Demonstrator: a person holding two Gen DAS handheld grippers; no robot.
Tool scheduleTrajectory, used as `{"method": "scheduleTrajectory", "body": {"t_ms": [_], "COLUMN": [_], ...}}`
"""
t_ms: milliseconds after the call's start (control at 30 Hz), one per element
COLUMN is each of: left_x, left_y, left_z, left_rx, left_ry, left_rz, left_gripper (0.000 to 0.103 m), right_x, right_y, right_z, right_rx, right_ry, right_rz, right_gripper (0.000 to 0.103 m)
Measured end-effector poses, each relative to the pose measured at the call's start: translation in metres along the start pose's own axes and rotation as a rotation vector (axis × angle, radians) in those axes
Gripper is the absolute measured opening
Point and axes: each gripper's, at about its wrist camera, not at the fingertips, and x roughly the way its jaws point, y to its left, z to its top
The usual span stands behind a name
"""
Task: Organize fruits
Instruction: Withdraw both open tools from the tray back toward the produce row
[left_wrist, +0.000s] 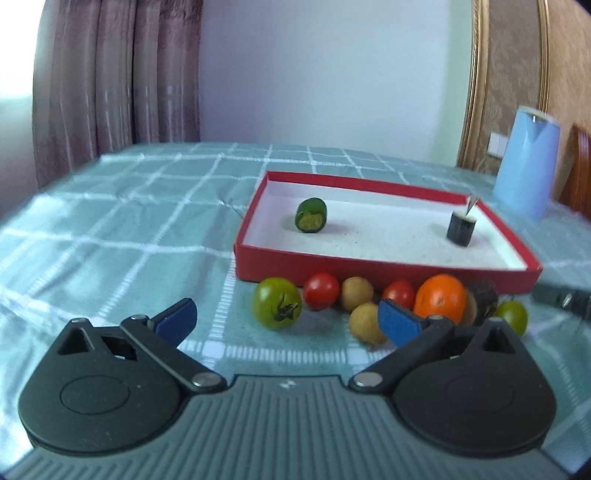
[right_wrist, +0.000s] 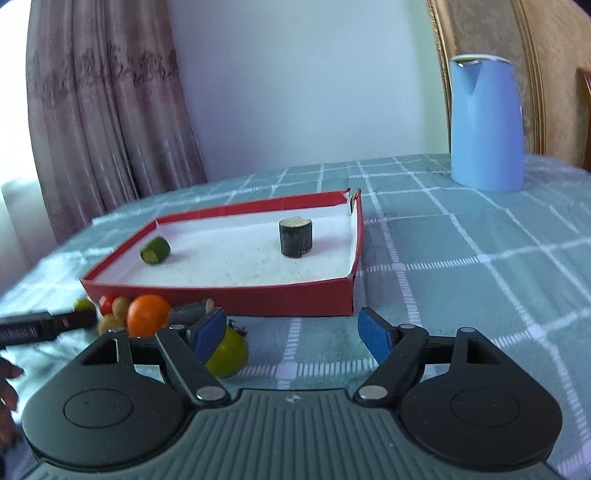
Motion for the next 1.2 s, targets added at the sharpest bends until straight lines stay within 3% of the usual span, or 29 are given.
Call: {"method": "scheduleTrajectory", "body": {"t_ms": [100, 200, 400, 633, 833, 1200], "left_x": [0.005, 0.009, 0.03, 0.046, 0.053, 0.055], "left_y": [-0.007, 0.001, 0.03, 0.023, 0.02, 0.028], "left_z": [0.0, 0.005, 0.01, 0.015, 0.017, 0.015], "left_rx": [0.075, 0.054, -0.07, -0.002, 0.05, 0.018], "left_ry": [0.018, 0.018, 0.12, 0.178, 0.148, 0.155], "left_rz": [0.039, 0.048, 0.03, 0.093, 0.105, 0.079], "left_gripper": [0.103, 0.103, 0.103, 0.103, 0.103, 0.103], "right_x": [0.006, 0.007, 0.007, 0.006, 0.006, 0.005], "right_y": [-0.001, 0.002, 0.006, 0.009, 0.011, 0.012], "right_z": [0.0, -0.001, -0.002, -0.002, -0.003, -0.003], "right_rx": [0.01, -0.008, -0.033, -0.052, -0.056, -0.061], "right_ry": [0.036, 0.048, 0.047, 0.045, 0.042, 0.04], "right_rz": [0.008, 0.002, -0.014, -0.011, -0.014, -0.021], "right_gripper": [0.078, 0.078, 0.085, 0.085, 0.085, 0.085]}}
